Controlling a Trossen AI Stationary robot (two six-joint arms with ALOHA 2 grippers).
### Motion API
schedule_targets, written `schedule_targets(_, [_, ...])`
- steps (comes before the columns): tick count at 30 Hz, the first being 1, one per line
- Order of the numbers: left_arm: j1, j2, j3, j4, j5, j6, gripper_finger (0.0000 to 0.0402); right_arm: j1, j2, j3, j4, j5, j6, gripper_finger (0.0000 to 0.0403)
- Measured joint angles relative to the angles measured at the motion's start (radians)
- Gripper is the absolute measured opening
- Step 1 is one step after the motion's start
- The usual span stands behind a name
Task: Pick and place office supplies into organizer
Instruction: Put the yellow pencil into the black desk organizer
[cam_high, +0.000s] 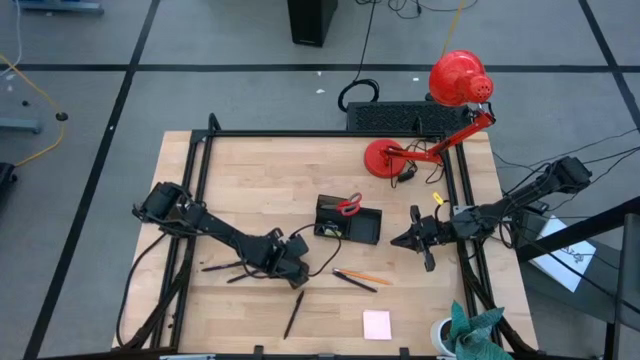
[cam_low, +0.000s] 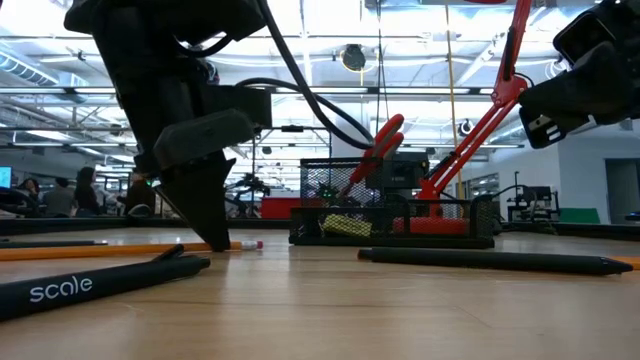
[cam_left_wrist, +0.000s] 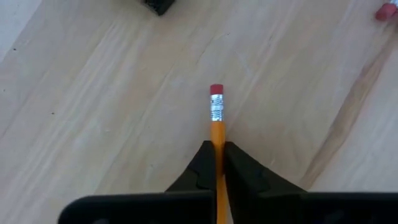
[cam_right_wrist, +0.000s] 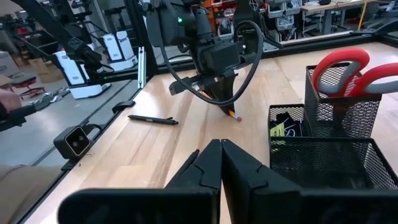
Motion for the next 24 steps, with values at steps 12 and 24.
schedule_targets(12, [-0.005,-0.02,-0.007,0.13,-0.073,0.084,0.0012,0.027,0.0,-0.001,-0.003,0.001,0.011,0.0])
schedule_targets(24, [-0.001,-0.134,-0.008,0.335,-0.136,0.333,0.0019,0.027,0.001,-0.001,-0.006,0.002,0.003,0.0])
